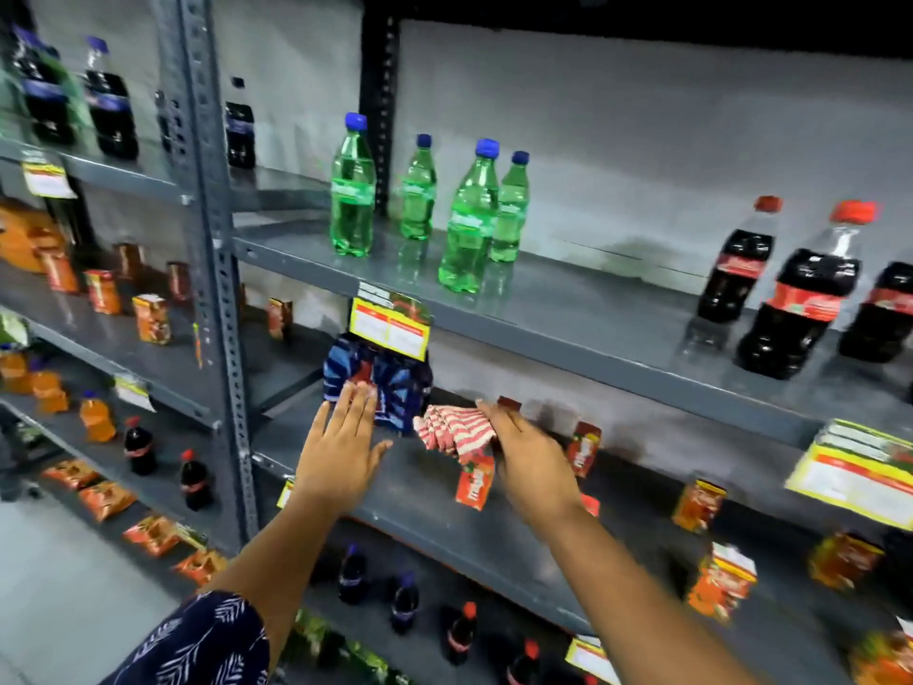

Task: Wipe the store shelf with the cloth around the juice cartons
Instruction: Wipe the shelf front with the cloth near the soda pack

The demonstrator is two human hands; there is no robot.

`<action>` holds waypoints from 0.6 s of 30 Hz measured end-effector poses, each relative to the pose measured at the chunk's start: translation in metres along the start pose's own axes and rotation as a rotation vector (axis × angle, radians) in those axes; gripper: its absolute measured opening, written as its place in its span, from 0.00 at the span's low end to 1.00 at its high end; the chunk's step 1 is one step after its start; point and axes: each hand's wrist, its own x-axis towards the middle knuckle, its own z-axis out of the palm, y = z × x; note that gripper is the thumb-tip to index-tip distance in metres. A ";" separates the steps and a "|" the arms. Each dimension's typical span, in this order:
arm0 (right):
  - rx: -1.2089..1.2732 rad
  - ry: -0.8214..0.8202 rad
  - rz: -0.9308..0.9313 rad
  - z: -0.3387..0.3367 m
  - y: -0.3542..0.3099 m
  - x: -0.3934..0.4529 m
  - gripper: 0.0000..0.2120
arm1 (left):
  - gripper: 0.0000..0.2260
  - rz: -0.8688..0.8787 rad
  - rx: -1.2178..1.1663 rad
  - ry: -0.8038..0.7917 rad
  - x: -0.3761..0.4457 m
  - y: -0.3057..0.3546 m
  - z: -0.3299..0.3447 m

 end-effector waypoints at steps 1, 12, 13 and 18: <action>0.010 -0.018 -0.002 0.016 -0.011 0.017 0.30 | 0.36 -0.022 0.003 -0.017 0.005 -0.017 0.011; -0.170 -0.134 -0.112 0.165 -0.083 0.142 0.23 | 0.31 -0.076 -0.075 -0.256 0.048 -0.137 0.126; -0.197 -0.114 -0.118 0.172 -0.087 0.146 0.23 | 0.29 -0.070 -0.085 -0.270 0.052 -0.143 0.130; -0.230 -0.261 -0.082 0.221 -0.093 0.154 0.25 | 0.27 0.010 -0.159 -0.312 0.065 -0.167 0.158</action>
